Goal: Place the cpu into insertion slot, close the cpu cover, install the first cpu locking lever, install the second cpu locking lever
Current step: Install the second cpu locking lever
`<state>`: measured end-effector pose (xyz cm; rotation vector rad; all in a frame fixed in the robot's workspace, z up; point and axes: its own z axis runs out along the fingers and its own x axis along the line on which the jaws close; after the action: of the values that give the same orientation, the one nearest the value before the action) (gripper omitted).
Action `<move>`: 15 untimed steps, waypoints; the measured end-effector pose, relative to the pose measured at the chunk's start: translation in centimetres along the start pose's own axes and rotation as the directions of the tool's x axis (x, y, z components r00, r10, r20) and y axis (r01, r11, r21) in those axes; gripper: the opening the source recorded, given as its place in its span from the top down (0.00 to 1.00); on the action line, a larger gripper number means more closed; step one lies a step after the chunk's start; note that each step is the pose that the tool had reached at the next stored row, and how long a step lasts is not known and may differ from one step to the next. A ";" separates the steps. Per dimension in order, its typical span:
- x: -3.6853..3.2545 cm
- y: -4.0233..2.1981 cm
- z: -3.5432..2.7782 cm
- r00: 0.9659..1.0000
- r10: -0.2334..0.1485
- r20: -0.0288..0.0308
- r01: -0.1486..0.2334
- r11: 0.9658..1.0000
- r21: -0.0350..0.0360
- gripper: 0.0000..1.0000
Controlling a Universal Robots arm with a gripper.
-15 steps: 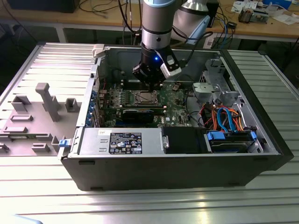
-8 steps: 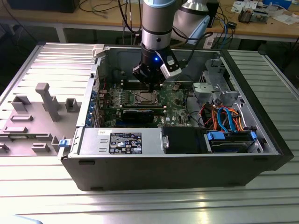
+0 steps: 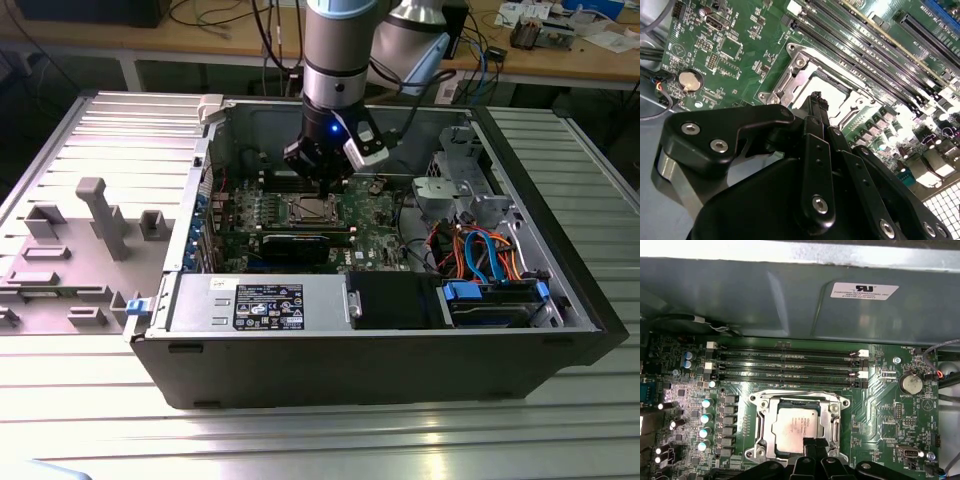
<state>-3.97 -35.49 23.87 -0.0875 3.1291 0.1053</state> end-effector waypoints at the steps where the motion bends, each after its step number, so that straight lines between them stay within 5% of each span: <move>1: 0.02 -0.21 0.01 1.000 0.000 0.000 0.000 1.000 -0.009 0.89; 11: 0.05 -0.46 -0.94 1.000 0.000 0.001 0.000 1.000 -0.013 0.89; 15: 0.15 -1.10 -0.92 1.000 0.000 0.001 0.000 1.000 -0.026 0.89</move>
<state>-4.06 -36.66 24.71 -0.0872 3.1268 0.1464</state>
